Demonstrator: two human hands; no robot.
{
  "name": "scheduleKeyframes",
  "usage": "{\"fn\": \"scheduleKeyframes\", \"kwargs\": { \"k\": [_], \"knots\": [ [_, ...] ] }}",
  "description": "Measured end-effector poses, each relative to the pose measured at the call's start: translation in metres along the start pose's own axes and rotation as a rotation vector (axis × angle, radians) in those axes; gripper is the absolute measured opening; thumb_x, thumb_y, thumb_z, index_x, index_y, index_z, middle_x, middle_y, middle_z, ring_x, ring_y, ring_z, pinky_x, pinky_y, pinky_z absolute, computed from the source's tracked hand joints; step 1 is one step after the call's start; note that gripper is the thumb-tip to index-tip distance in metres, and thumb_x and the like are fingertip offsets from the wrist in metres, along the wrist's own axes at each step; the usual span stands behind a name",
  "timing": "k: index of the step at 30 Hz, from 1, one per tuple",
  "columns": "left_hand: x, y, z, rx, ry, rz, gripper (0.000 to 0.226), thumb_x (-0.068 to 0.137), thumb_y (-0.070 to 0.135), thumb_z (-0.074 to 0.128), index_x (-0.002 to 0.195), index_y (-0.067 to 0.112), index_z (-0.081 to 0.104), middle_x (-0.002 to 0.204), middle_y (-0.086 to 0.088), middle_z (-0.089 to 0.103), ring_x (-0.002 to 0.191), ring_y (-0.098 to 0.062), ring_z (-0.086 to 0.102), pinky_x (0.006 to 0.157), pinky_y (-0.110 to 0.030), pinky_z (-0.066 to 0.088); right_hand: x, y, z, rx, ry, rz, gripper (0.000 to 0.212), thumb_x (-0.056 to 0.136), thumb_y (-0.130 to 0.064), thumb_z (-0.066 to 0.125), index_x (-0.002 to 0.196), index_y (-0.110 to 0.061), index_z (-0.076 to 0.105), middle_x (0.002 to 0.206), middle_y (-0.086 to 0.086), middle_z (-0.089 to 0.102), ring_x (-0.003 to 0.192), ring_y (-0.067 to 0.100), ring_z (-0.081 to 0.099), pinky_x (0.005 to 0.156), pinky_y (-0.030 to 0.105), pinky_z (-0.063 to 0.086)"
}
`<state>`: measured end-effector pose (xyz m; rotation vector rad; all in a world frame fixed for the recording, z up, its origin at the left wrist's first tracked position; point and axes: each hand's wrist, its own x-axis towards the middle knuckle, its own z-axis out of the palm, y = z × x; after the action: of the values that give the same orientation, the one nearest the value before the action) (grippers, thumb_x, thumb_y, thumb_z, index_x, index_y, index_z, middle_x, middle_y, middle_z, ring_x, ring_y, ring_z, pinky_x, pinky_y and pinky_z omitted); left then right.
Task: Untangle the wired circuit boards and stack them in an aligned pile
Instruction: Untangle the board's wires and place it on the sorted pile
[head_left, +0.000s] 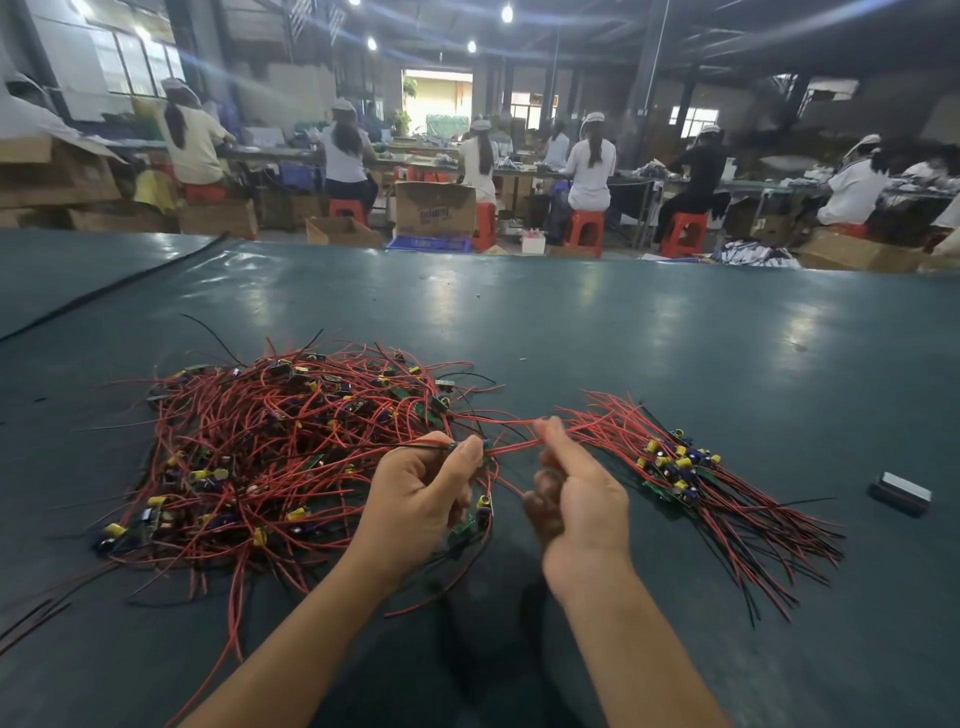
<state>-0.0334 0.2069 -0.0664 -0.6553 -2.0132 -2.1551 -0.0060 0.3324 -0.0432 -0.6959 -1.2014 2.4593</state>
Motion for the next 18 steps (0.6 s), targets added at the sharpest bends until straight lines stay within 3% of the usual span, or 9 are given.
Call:
{"fn": "scheduleKeyframes", "kwargs": {
  "k": [5, 9, 13, 15, 18],
  "knots": [
    [0.000, 0.000, 0.001, 0.044, -0.006, 0.035, 0.048, 0.088, 0.041, 0.060, 0.049, 0.013, 0.055, 0.055, 0.002, 0.048, 0.047, -0.014, 0.046, 0.047, -0.024, 0.040, 0.020, -0.024, -0.019, 0.131, 0.092, -0.039, 0.009, 0.087, -0.020, 0.072, 0.083, -0.012, 0.071, 0.059, -0.007, 0.052, 0.037, 0.002, 0.036, 0.034, 0.015, 0.029],
    [-0.002, -0.004, 0.003, 0.010, 0.063, 0.028, 0.039, 0.087, 0.035, 0.059, 0.055, 0.013, 0.055, 0.053, 0.000, 0.053, 0.043, -0.012, 0.048, 0.043, -0.023, 0.041, 0.013, -0.014, -0.015, 0.042, 0.085, -0.018, 0.021, 0.084, -0.037, 0.073, 0.085, -0.016, 0.074, 0.064, -0.009, 0.061, 0.044, 0.004, 0.041, 0.036, 0.016, 0.034],
    [-0.001, -0.006, -0.003, 0.200, 0.180, 0.135, 0.040, 0.087, 0.047, 0.064, 0.067, 0.013, 0.062, 0.059, -0.002, 0.062, 0.046, -0.011, 0.054, 0.045, -0.027, 0.044, -0.009, 0.007, 0.000, -0.202, -0.135, 0.111, 0.043, 0.074, -0.057, 0.072, 0.089, -0.017, 0.077, 0.073, -0.009, 0.071, 0.051, 0.006, 0.050, 0.042, 0.018, 0.038],
    [-0.004, -0.005, -0.003, 0.323, 0.159, 0.207, 0.029, 0.090, 0.049, 0.060, 0.077, 0.024, 0.066, 0.065, 0.007, 0.067, 0.052, -0.005, 0.061, 0.049, -0.023, 0.047, -0.021, 0.016, 0.007, -0.253, -0.272, 0.124, 0.038, 0.075, -0.055, 0.071, 0.080, -0.019, 0.080, 0.075, -0.005, 0.072, 0.050, 0.007, 0.056, 0.043, 0.018, 0.040],
    [-0.007, -0.004, -0.006, 0.481, 0.116, 0.273, 0.017, 0.093, 0.046, 0.060, 0.093, 0.031, 0.066, 0.067, 0.015, 0.065, 0.056, -0.005, 0.063, 0.053, -0.020, 0.050, -0.030, 0.021, 0.011, -0.238, -0.309, 0.132, 0.032, 0.082, -0.049, 0.071, 0.072, -0.020, 0.078, 0.078, 0.004, 0.074, 0.064, 0.014, 0.065, 0.046, 0.022, 0.049]
  ]
}}
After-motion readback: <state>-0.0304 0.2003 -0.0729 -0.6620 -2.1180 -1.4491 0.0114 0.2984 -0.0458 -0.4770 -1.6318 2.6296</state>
